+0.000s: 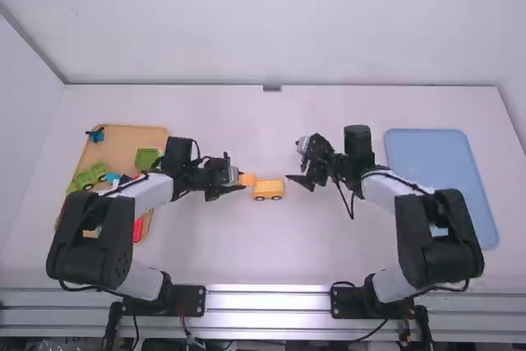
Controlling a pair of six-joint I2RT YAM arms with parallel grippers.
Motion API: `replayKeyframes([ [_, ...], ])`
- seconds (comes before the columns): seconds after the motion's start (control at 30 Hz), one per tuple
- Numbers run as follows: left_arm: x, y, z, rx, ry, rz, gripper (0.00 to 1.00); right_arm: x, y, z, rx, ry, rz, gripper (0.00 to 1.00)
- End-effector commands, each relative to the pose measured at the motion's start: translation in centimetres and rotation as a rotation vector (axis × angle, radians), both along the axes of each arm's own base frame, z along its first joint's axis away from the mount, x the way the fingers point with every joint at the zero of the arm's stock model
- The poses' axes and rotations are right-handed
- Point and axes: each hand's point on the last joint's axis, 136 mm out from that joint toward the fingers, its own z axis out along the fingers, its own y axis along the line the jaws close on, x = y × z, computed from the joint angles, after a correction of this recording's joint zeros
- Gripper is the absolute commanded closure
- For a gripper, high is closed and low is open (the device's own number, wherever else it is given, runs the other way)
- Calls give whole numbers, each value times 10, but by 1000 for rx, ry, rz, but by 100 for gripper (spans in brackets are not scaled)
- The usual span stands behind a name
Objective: Assemble lego blocks to make yellow taxi
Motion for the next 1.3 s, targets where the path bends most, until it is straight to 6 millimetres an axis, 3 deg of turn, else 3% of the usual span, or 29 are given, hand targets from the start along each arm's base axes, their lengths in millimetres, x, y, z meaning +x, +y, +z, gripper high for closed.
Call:
replayKeyframes([
  [0.0, -4, -12, 7, -9, -21, -46, 79, -28, 7, 3, 161, 24, 183, 2],
  [0.23, -3, -21, 9, -30, 6, -38, 83, -41, 20, -40, 185, -2, 308, 1],
  [0.43, 7, -24, -1, -54, 42, -7, 82, -45, 36, -60, 185, -33, 360, 2],
  [0.57, 8, -29, -6, -95, 62, -27, 82, -44, 42, -67, 179, -56, 371, 1],
  [0.73, 7, -33, -9, -126, 65, -55, 80, -21, 48, -81, 100, 50, 209, 2],
  [0.9, 6, -38, -17, -120, 66, -67, 81, -22, 55, -88, 62, 59, 198, 1],
  [1.27, 6, -39, -17, -126, 65, -72, 81, -32, 48, -94, 98, 70, 256, 1],
])
